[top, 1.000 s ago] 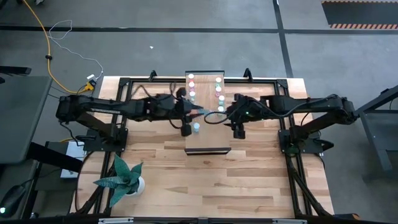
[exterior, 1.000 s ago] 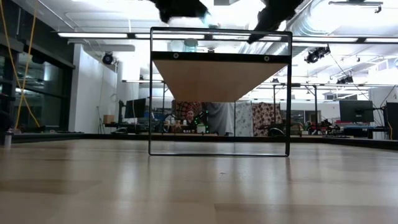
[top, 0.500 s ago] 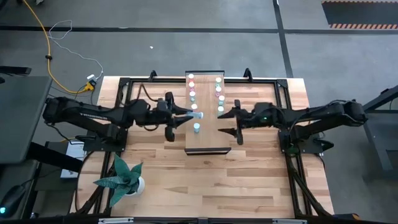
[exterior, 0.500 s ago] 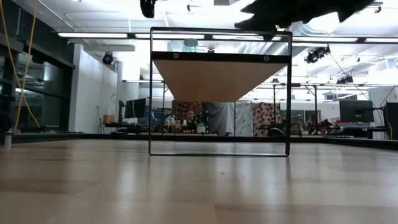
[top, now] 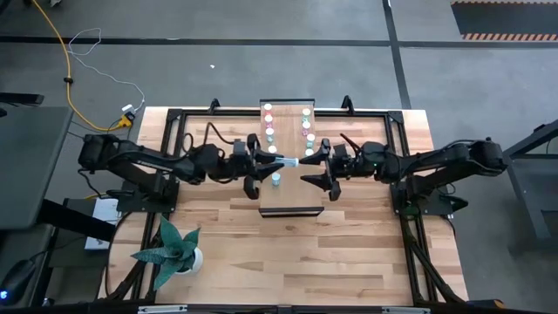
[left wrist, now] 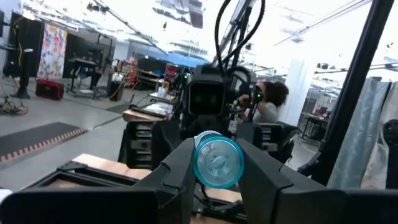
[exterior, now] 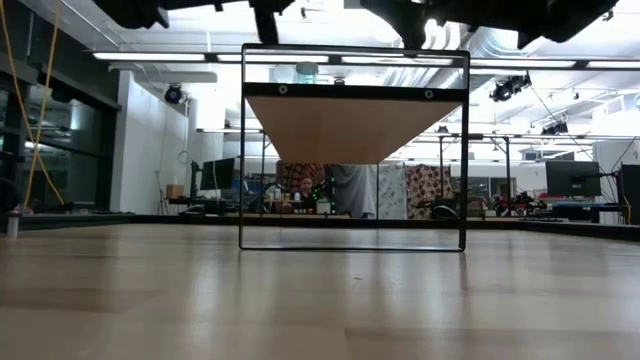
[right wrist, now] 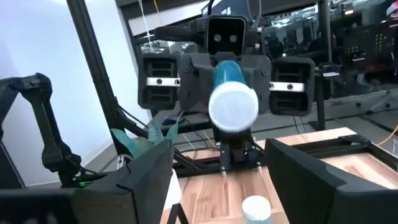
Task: Pick and place medicine bottles onto shelf by color
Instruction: Put the transparent blue pill bottle on the shelf
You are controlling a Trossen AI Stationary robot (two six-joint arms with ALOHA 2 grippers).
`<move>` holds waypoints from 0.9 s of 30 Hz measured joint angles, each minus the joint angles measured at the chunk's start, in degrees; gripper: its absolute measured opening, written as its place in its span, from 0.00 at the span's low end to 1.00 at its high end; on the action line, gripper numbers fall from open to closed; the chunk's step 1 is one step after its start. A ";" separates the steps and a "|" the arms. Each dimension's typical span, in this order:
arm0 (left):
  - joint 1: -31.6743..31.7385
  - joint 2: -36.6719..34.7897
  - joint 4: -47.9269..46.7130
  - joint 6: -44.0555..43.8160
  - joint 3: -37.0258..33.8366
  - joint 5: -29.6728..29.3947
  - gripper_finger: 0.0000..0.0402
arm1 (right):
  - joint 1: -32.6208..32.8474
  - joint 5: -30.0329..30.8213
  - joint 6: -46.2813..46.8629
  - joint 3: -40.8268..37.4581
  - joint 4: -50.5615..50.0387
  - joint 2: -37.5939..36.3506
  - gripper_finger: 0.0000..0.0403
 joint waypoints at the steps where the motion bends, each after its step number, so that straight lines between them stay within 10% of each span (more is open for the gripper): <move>1: 0.00 0.65 -0.01 -0.13 0.46 0.01 0.21 | -0.13 0.00 -0.06 0.15 -0.02 0.00 0.61; 27: 0.76 3.51 -0.40 -6.20 1.96 -0.94 0.21 | -1.60 -1.54 -0.12 8.41 -2.82 5.34 0.72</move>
